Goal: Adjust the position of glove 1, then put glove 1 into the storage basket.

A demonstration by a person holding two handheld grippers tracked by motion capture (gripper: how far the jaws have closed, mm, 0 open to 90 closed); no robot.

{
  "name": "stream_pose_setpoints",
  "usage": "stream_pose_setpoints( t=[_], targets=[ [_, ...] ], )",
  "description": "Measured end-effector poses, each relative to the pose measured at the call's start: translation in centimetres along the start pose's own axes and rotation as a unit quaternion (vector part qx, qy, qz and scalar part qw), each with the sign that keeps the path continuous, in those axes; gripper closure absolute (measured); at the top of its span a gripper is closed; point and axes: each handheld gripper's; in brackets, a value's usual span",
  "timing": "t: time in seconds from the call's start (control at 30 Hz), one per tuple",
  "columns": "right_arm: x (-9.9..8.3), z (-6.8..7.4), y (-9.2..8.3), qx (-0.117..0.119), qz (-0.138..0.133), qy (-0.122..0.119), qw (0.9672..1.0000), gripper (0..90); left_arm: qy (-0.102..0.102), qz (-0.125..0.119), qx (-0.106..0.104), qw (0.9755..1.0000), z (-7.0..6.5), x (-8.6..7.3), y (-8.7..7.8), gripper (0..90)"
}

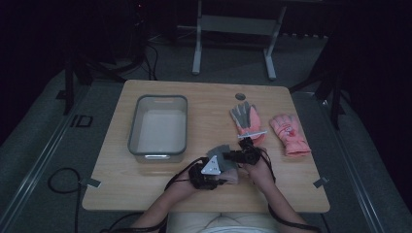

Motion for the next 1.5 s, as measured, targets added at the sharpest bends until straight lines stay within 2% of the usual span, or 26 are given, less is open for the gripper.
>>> stream_pose_setpoints(
  t=[0.1,0.3,0.5,0.7,1.03,1.07,1.1,1.23,1.5],
  targets=[
    [0.4,0.3,-1.2,0.003,-0.013,-0.004,0.9999,73.9,-0.006,-0.012,-0.002,0.9999,0.3,0.6,-1.0,68.1],
    [1.6,1.6,-4.0,0.004,-0.046,-0.021,0.9987,74.0,0.016,-0.026,0.016,0.9994,0.4,2.3,-3.5,68.1],
    [2.9,2.3,-5.3,0.008,-0.061,-0.027,0.9977,74.1,0.026,-0.017,0.019,0.9993,1.2,3.1,-5.3,68.4],
    [4.1,3.1,-5.3,0.016,-0.068,-0.034,0.9970,74.1,0.036,0.002,0.027,0.9990,1.9,3.5,-7.4,68.6],
    [7.2,4.8,-5.4,0.023,-0.075,-0.052,0.9956,74.1,0.037,0.010,0.050,0.9980,3.4,3.7,-10.4,68.7],
    [7.6,5.0,-5.4,0.023,-0.076,-0.055,0.9953,74.2,0.037,0.015,0.054,0.9978,3.9,3.7,-11.3,68.7],
    [8.6,5.6,-5.3,0.024,-0.076,-0.062,0.9949,74.2,0.039,0.018,0.058,0.9974,4.1,3.7,-11.7,68.7],
    [10.4,6.7,-5.0,0.026,-0.079,-0.076,0.9937,74.1,0.040,0.023,0.068,0.9966,5.1,3.5,-13.4,68.7],
    [14.2,9.3,-3.6,0.033,-0.083,-0.097,0.9913,74.3,0.031,0.034,0.079,0.9958,7.8,1.7,-16.8,68.6]
  ],
)
Point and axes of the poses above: each handheld gripper's, and its own axes: y roughly forward along the jaws, x roughly out of its top, z roughly to its left, and after that the axes turned 8 degrees about z, right-handed
